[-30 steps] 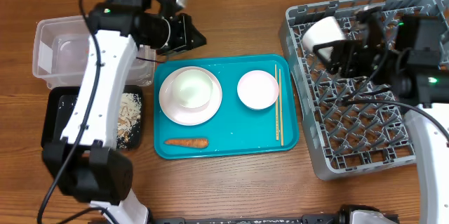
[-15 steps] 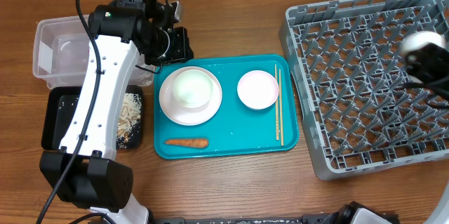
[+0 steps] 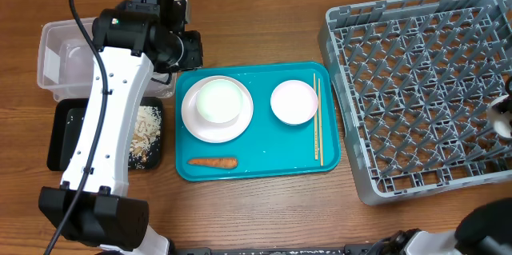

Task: Sort waste into correct bins and load items into the dishwasher
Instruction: 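Lower the white cup into the dish rack with right gripper, then grasp the pink-rimmed bowl rim with right gripper and lift it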

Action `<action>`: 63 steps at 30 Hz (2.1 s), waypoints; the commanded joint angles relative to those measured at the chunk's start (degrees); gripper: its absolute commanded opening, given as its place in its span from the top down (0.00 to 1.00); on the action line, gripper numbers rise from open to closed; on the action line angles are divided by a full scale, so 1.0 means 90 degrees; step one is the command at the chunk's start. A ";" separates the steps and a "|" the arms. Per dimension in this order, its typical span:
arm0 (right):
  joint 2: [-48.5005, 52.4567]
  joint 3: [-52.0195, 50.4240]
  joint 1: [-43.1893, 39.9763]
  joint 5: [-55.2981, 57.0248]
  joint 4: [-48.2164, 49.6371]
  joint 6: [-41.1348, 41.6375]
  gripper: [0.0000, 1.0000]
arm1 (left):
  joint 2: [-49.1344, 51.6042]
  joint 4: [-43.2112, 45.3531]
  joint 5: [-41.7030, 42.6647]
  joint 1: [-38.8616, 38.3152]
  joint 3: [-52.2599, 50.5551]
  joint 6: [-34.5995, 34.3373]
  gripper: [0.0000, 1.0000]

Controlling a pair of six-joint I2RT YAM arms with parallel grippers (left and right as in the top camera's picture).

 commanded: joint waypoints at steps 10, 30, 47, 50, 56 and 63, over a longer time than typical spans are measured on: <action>0.0763 0.0168 -0.0024 0.0104 -0.0019 0.0024 0.60 | -0.0163 -0.0070 -0.0206 0.0000 0.0070 -0.0012 0.79; 0.0787 0.0155 -0.0024 0.0498 -0.0104 0.0002 0.10 | -0.0163 -0.0131 -0.0209 -0.0005 0.0070 -0.0010 0.80; 0.0362 0.0461 0.0032 -0.1103 0.0063 -0.0228 0.01 | -0.0160 -0.0158 -0.0228 -0.0041 0.0070 -0.0010 0.78; -0.0024 0.0792 0.0216 -0.1586 0.0068 -0.0529 0.01 | -0.0160 -0.0155 -0.0202 -0.0044 0.0070 -0.0010 0.67; -0.0673 0.0974 0.1418 -0.2390 0.0284 -0.1052 0.02 | -0.0092 0.0012 0.0355 -0.0240 0.0051 -0.0010 0.62; -0.0423 0.0886 0.4218 -0.1525 0.0214 -0.1362 0.05 | -0.0015 0.0017 -0.0124 -0.0627 0.0046 -0.0182 0.63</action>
